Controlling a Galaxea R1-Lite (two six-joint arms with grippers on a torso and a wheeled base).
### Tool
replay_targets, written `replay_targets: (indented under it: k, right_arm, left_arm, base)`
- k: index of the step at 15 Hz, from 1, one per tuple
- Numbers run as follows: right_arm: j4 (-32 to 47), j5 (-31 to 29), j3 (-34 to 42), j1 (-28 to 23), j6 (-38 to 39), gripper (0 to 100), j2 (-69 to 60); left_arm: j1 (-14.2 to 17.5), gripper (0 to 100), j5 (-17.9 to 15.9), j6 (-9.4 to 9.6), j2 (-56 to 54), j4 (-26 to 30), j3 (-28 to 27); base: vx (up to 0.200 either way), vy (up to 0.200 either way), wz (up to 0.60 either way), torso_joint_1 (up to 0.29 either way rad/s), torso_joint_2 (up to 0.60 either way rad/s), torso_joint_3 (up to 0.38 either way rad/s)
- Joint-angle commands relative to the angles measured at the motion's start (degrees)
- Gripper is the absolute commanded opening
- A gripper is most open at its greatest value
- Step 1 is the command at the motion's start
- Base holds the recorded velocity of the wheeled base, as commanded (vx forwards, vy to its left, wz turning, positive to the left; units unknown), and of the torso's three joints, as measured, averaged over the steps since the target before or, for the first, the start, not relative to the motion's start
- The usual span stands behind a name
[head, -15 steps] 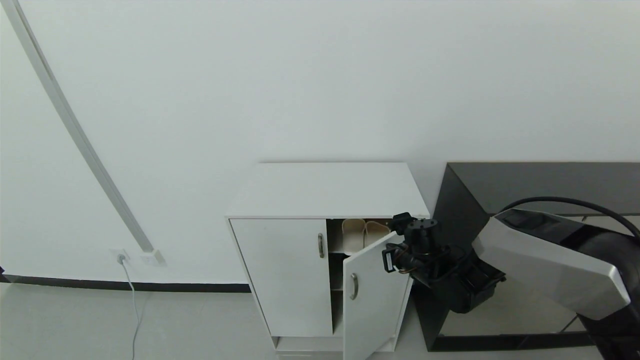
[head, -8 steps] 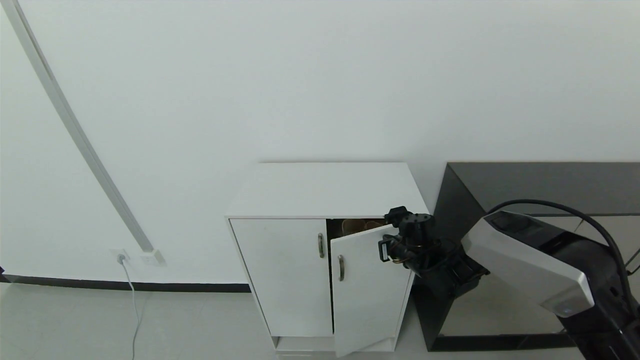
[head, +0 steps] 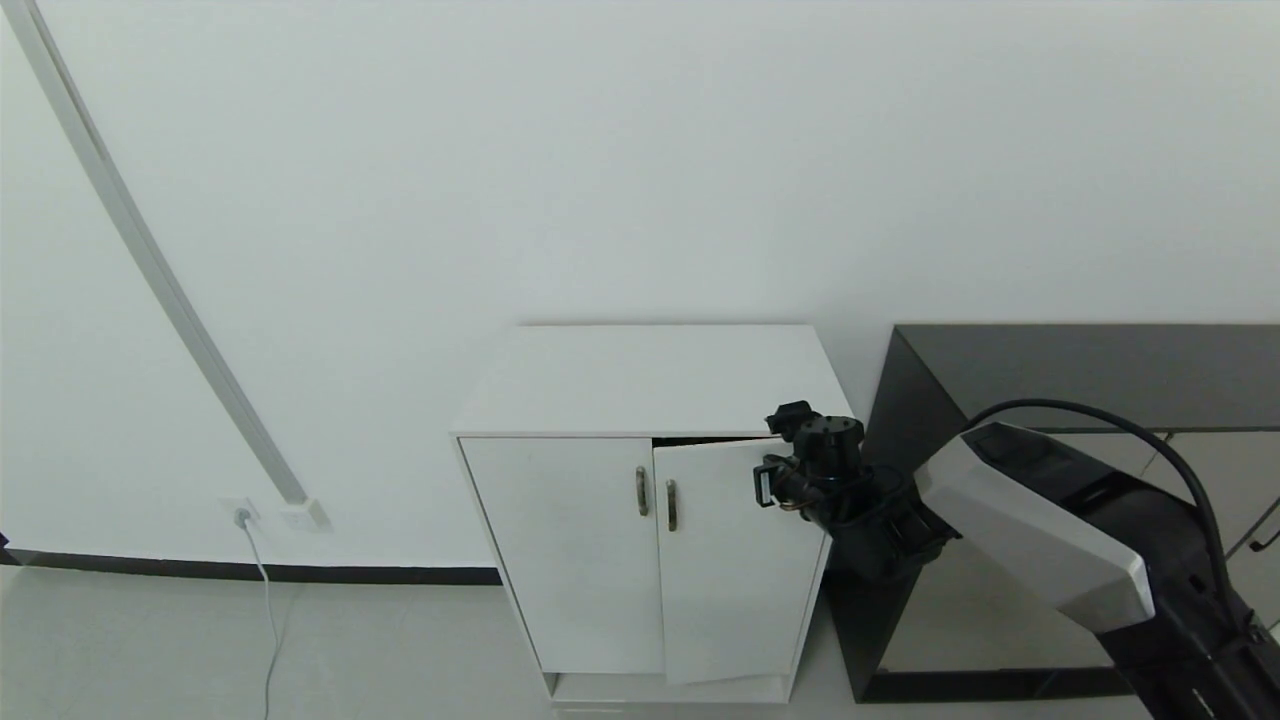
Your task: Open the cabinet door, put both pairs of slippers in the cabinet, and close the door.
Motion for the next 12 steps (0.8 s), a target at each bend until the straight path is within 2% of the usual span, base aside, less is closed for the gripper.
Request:
replay_targets:
  k: [1,7,12]
  right_arm:
    - [0.50,0.10,-1.18,-0.10,0.00,0,0.59]
    - [2.70,0.01,-5.39,-0.54,0.00,0,1.47]
    - [2.61,-0.08,-4.69,-0.54,0.00,0,1.12]
  left_arm:
    - [-0.01,0,0.00,-0.02,0.07,-0.01,0.00]
    - [0.07,0,0.00,-0.02,0.07,-0.01,0.00]
    - [-0.01,0,0.00,-0.02,0.07,-0.01,0.00]
  base:
    - [0.000,0.000,0.00,0.000,0.00,0.000]
    - [0.000,0.000,0.00,0.000,0.00,0.000]
    - [0.000,0.000,0.00,0.000,0.00,0.000]
